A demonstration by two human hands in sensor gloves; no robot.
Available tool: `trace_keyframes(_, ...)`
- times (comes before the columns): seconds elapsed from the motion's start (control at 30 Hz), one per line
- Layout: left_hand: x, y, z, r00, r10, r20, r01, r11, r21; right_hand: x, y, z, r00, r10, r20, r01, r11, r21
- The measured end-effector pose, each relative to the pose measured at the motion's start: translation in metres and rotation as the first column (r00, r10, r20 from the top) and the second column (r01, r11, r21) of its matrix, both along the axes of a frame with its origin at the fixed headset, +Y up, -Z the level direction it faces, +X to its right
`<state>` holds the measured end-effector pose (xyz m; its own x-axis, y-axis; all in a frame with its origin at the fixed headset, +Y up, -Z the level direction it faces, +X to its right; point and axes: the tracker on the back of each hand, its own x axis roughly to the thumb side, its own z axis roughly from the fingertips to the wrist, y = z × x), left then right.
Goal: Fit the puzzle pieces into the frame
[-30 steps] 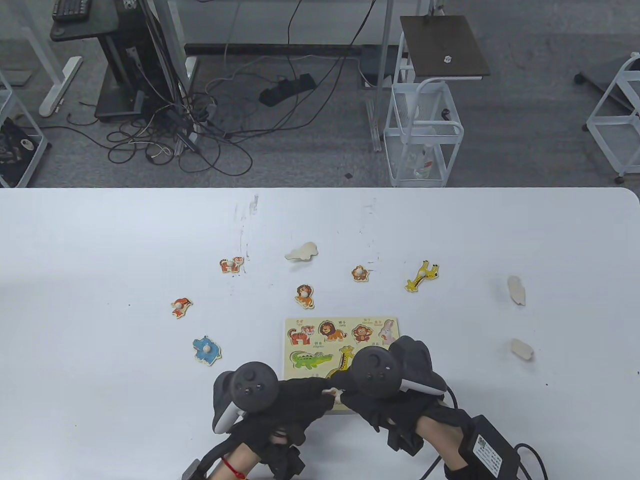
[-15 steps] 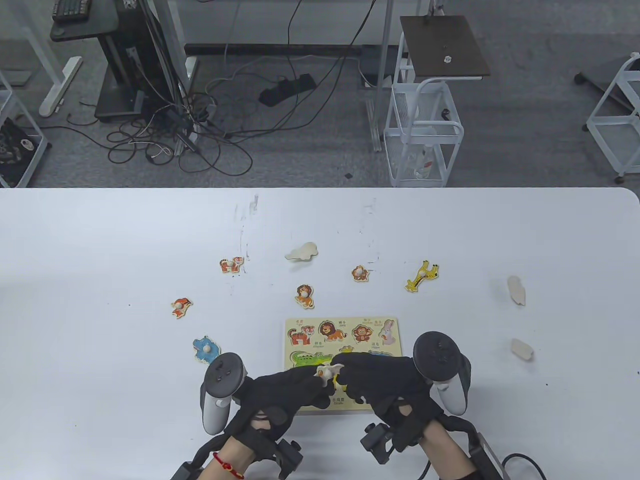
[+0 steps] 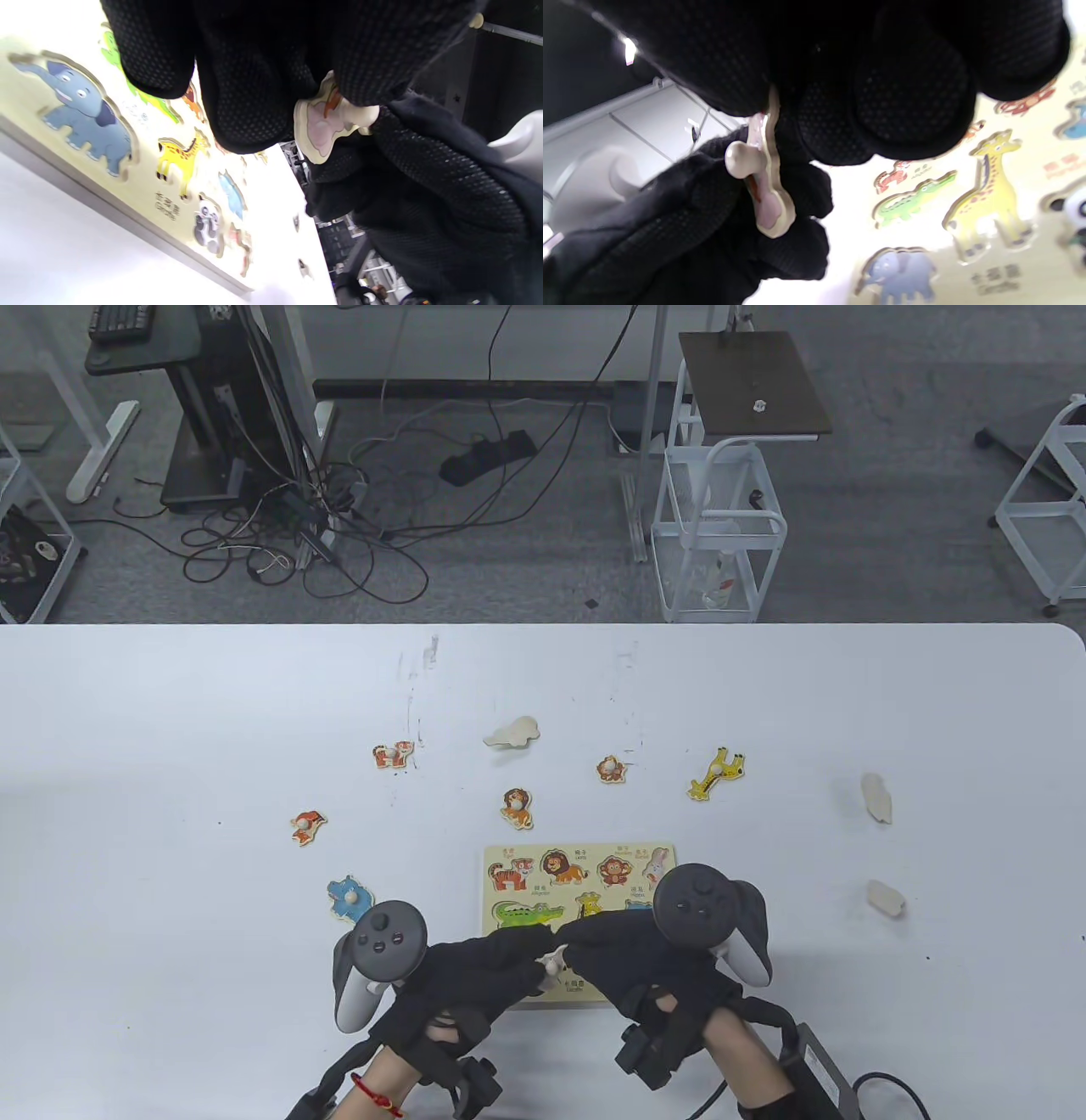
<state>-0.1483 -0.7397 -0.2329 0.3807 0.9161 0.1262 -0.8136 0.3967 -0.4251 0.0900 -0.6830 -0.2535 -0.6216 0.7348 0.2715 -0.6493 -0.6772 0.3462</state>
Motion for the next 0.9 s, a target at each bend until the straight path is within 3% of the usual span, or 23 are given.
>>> trace_keyframes(0.3, 0.001, -0.002, 0.000, 0.999, -0.038, -0.028, 0.039, 0.999, 0.012, -0.011, 0.005, -0.001, 0.996, 0.086, 0.005, -0.087, 0.994, 0.063)
trace_keyframes(0.5, -0.004, -0.002, 0.000, 0.996, -0.016, -0.085, 0.017, 1.000, 0.007, -0.010, 0.012, 0.005, 0.987, 0.121, 0.110, -0.139, 0.975, 0.173)
trace_keyframes(0.7, -0.015, -0.005, -0.002, 0.983, 0.038, -0.181, -0.045, 0.998, -0.035, -0.009, 0.029, 0.022, 0.976, 0.130, 0.172, -0.179, 0.935, 0.306)
trace_keyframes(0.9, -0.016, -0.005, -0.002, 0.981, 0.037, -0.191, -0.046, 0.998, -0.042, -0.021, 0.034, 0.045, 0.958, 0.212, 0.191, -0.279, 0.836, 0.473)
